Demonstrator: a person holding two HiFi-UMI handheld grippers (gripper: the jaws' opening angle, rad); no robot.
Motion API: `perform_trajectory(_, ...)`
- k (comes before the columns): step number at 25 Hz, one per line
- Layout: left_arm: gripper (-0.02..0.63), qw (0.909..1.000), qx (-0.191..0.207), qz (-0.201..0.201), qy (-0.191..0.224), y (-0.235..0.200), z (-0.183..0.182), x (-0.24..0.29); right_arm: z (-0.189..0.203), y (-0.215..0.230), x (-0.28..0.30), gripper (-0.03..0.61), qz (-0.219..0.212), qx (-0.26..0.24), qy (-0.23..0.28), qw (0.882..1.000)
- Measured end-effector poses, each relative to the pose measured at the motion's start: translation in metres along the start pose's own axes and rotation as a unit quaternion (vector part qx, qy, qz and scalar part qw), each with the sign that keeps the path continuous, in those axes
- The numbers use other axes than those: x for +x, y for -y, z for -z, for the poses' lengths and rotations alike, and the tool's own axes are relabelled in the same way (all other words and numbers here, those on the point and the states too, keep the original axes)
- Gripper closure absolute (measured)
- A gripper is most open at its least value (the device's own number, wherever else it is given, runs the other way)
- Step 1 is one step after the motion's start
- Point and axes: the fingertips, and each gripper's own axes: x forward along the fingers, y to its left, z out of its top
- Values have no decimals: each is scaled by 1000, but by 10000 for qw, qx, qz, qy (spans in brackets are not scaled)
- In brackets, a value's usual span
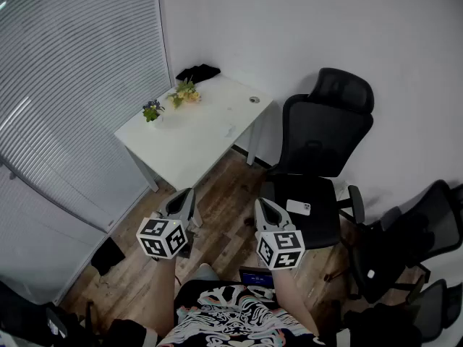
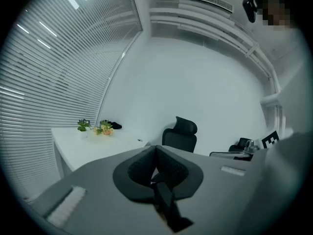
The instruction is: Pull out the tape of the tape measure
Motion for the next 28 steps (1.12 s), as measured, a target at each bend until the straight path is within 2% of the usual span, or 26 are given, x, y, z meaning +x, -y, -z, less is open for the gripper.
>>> perform_trajectory(4, 612, 9997, -171, -98, 121, -4, -3, -4, 1, -3, 0, 577, -46, -85, -12, 10000)
perform_trajectory(11, 611, 9998, -117, -155, 88, -7, 2, -19, 13, -6, -4, 577, -120, 30, -118, 9999)
perform_trajectory(14, 602, 9998, -16, -151, 111, -7, 2, -21, 11, -10, -7, 574, -183, -95, -37, 9998)
perform_trajectory(15, 580, 9999, 5, -130, 104, -6, 3, -20, 10, -11, -7, 555, -214, -127, -30, 9997)
perform_trajectory(16, 538, 9999, -10, -97, 88, -5, 5, -19, 11, -11, -6, 490, -258, -133, -45, 9996)
perform_trajectory(17, 524, 9999, -46, -62, 69, -3, 7, -18, 12, -11, -6, 462, -290, -127, -68, 9995)
perform_trajectory(20, 508, 9999, -90, -79, 44, 1, 13, -15, 14, -7, -5, 460, -277, -148, -116, 9994)
perform_trajectory(23, 485, 9998, -35, -218, 15, -3, 12, -10, 12, -3, 0, 417, -282, -115, -142, 9994)
perform_trajectory(28, 485, 9996, -137, -244, -5, -9, 11, 9, 12, 11, 15, 414, -255, -77, -191, 9995)
